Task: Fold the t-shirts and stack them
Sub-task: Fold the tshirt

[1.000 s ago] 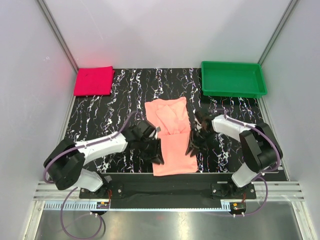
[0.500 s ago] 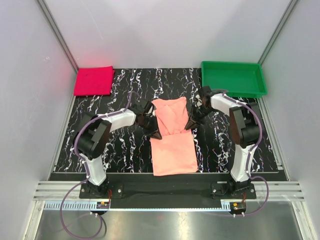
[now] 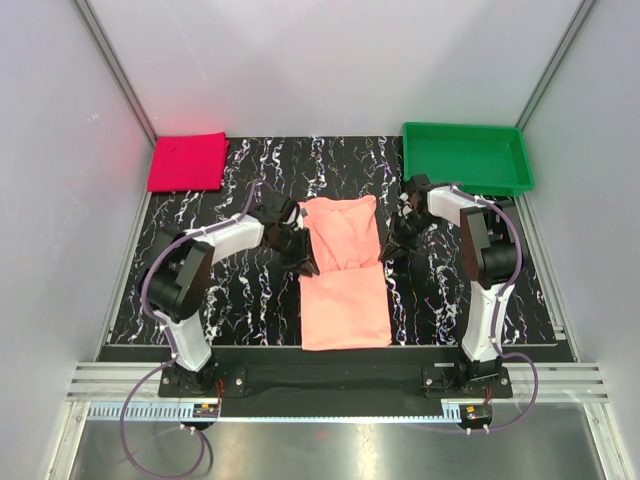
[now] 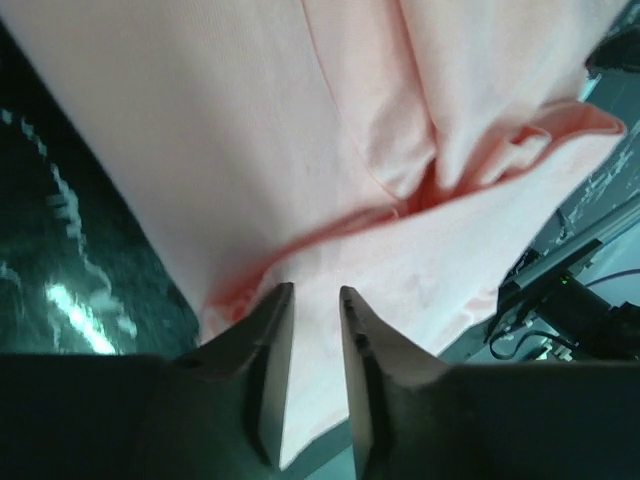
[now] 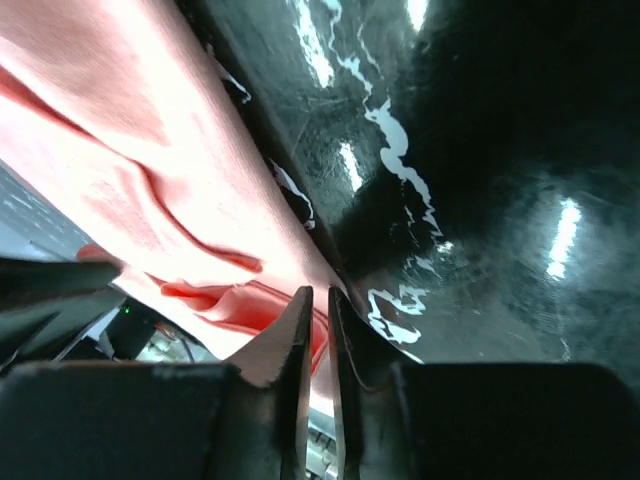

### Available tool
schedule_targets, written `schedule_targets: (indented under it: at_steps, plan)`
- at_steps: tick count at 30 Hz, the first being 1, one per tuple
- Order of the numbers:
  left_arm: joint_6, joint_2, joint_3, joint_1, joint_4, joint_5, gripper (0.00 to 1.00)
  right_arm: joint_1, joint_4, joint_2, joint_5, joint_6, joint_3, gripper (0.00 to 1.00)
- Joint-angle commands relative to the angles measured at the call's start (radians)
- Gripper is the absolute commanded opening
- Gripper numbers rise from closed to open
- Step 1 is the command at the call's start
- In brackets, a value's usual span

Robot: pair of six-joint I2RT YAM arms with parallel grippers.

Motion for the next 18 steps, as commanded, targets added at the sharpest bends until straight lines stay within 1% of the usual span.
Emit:
schedule_targets:
  at_steps: [1, 5, 8, 10, 12, 15, 18]
  plan:
    - [0.036, -0.123, 0.081, 0.011, -0.076, -0.033, 0.32, 0.001, -0.083, -0.078, 0.088, -0.037, 0.083, 0.18]
    - [0.046, -0.149, 0.068, 0.038, -0.085, -0.036, 0.33, 0.015, -0.074, -0.105, 0.005, 0.006, 0.091, 0.22]
    - [0.043, -0.113, 0.017, 0.051, -0.047, 0.0, 0.32, 0.035, -0.038, -0.11, -0.021, 0.025, 0.057, 0.24]
    - [0.032, -0.065, -0.024, 0.054, 0.017, 0.025, 0.3, 0.035, 0.0, -0.099, -0.033, 0.038, 0.028, 0.24]
    - [0.026, -0.022, -0.04, 0.057, 0.066, 0.034, 0.28, 0.036, 0.018, -0.081, -0.027, 0.038, -0.009, 0.24]
    - [0.032, 0.042, -0.053, 0.066, 0.103, 0.013, 0.27, 0.035, 0.052, -0.044, 0.0, 0.034, -0.041, 0.23]
    - [0.044, 0.085, -0.049, 0.081, 0.074, -0.032, 0.24, 0.035, 0.069, -0.004, 0.03, 0.029, -0.043, 0.23]
